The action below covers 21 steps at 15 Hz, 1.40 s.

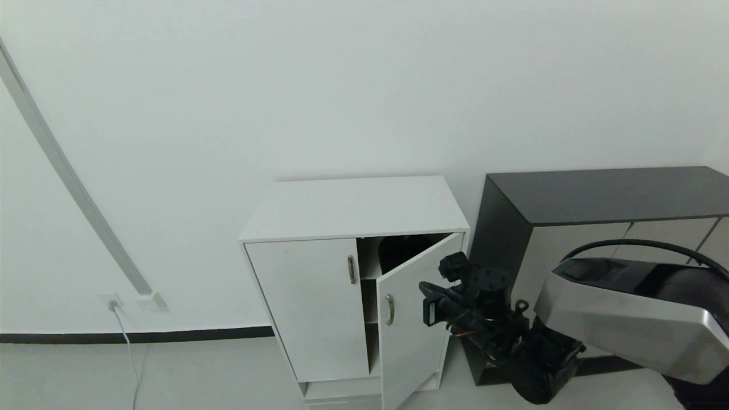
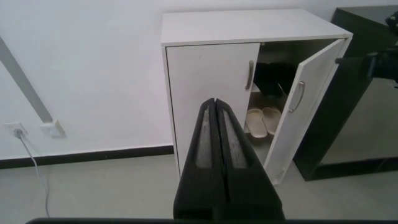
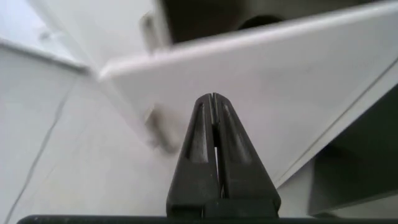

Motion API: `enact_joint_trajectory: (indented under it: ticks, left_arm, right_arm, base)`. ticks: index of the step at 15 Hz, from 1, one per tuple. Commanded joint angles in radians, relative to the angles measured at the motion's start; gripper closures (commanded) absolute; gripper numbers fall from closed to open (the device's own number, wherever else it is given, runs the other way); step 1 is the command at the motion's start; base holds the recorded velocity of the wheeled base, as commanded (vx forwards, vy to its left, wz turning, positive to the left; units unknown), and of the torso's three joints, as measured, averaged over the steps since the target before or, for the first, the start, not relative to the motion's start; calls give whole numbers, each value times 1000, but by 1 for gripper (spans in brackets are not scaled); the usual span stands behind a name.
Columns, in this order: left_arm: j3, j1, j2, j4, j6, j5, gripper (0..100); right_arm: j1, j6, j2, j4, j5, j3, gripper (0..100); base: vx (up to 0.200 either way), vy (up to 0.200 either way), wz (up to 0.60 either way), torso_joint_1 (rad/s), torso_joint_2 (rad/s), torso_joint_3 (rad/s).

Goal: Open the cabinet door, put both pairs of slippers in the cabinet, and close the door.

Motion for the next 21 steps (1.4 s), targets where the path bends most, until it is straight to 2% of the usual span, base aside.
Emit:
enact_joint_trajectory:
  ticks: [1,4,9,11,15,21]
  left_arm:
    - [0,0,0,0,0,-2,100]
    - [0,0,0,0,1,-2,100]
    - [0,0,0,0,0,-2,100]
    - [0,0,0,0,0,-2,100]
    - [0,0,0,0,0,-2,100]
    - [0,0,0,0,-2,0,100]
  right_arm:
    - [19,-2,-72,-139,80,229,100]
    - [28,0,-63,-192,81,314,100]
    - [34,-3,-28,-205,80,303,100]
    - [31,-3,5,-180,78,243,100]
    - [6,-3,40,-33,74,82,100]
    - [-30,-3,89,32,72,-48,100]
  base:
    - [0,0,0,0,0,0]
    - [133,0,0,0,-2,3]
    - [200,0,0,4,-2,7]
    - [100,0,0,6,1,1]
    - [0,0,0,0,0,0]
    - [0,0,0,0,0,0]
